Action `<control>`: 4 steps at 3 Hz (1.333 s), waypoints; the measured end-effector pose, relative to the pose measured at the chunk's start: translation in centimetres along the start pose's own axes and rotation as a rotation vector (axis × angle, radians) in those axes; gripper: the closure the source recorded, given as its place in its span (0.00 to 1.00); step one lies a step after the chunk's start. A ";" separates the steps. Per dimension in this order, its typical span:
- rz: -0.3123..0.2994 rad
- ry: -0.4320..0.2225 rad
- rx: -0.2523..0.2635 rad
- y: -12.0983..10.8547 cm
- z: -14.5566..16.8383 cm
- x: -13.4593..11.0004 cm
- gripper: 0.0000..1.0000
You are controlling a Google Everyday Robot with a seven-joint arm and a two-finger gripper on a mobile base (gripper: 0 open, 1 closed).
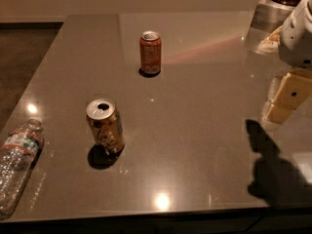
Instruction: Knock coke can over
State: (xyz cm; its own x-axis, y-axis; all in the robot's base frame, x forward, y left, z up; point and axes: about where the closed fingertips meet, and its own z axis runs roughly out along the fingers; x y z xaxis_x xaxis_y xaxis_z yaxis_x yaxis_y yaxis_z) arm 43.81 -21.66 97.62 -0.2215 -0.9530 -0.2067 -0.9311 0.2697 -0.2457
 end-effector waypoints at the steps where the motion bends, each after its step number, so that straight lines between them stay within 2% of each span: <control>1: 0.002 -0.004 -0.002 -0.2 0.1 -0.1 0.00; 2: 0.016 -0.033 -0.020 -1.6 1.3 -1.3 0.00; 3: 0.043 -0.135 -0.030 -5.4 3.5 -4.6 0.00; 4: 0.061 -0.205 -0.011 -8.3 4.6 -7.2 0.00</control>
Offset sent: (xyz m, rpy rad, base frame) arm 0.0433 0.0174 -0.0160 0.0801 0.0456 -0.0074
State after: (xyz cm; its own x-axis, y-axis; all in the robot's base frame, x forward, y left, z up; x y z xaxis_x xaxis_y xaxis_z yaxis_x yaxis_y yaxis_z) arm 54.49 -16.39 96.77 -0.2148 -0.8864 -0.4100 -0.9212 0.3233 -0.2163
